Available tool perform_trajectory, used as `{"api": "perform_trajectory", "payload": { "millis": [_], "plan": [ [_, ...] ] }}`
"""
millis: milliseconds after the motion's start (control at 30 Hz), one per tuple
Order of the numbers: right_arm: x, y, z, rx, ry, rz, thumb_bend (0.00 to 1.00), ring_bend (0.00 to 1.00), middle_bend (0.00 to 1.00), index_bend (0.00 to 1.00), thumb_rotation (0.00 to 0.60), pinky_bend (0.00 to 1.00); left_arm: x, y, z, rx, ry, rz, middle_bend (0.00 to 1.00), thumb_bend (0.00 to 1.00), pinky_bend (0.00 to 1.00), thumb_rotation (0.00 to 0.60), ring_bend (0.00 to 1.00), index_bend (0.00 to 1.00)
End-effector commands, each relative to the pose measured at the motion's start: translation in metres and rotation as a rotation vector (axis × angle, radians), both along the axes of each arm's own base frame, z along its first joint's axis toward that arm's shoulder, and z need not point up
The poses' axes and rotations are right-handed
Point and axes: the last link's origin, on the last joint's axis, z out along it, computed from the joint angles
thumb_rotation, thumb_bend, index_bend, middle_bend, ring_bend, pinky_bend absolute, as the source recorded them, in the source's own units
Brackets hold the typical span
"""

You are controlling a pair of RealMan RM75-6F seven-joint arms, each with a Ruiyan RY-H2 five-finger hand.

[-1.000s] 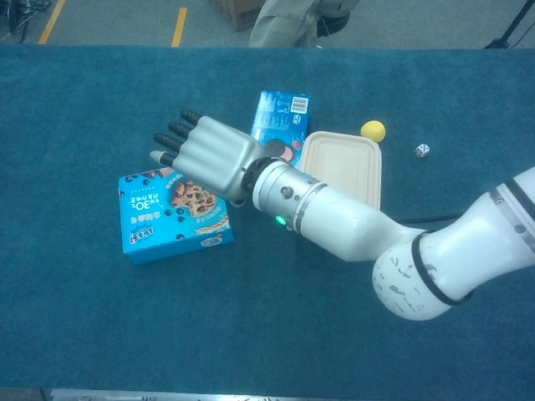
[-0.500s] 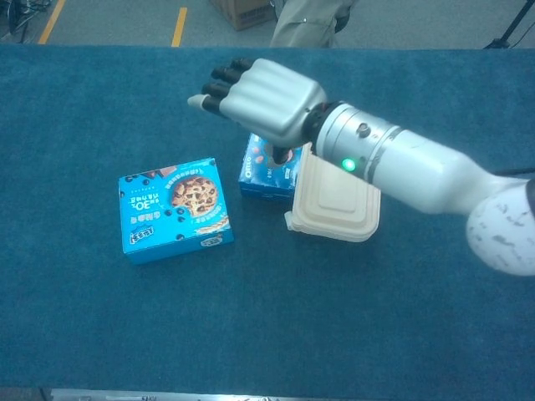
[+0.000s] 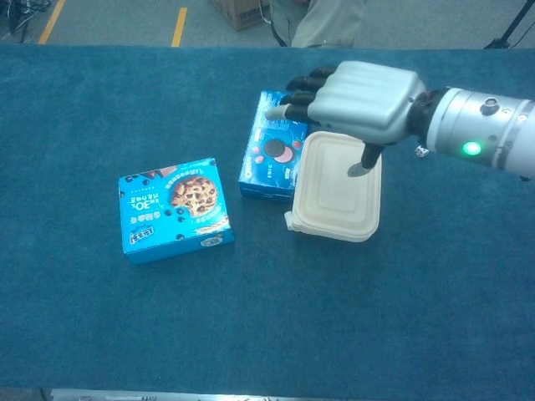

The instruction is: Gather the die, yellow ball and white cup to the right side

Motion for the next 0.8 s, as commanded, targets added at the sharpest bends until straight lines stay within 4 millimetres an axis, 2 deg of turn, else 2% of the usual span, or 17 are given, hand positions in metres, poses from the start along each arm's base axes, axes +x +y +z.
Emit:
{"api": "perform_trajectory", "payload": {
  "millis": [33, 300, 800],
  "plan": [
    [-0.017, 0.008, 0.005, 0.022, 0.055, 0.004, 0.00, 0.04, 0.12, 0.00, 0.600, 0.14, 0.001, 0.001, -0.001, -0.006, -0.001, 0.002, 0.38, 0.29, 0.19, 0.503, 0.33, 0.34],
    [-0.040, 0.019, 0.011, 0.024, 0.127, 0.045, 0.00, 0.00, 0.01, 0.00, 0.600, 0.06, 0.003, 0.000, -0.002, -0.012, -0.001, 0.009, 0.38, 0.29, 0.19, 0.504, 0.33, 0.34],
    [-0.076, 0.027, -0.016, -0.029, 0.197, 0.126, 0.00, 0.00, 0.00, 0.00, 0.600, 0.03, 0.005, -0.002, -0.005, -0.021, -0.004, 0.022, 0.38, 0.29, 0.19, 0.502, 0.33, 0.33]
  ]
}}
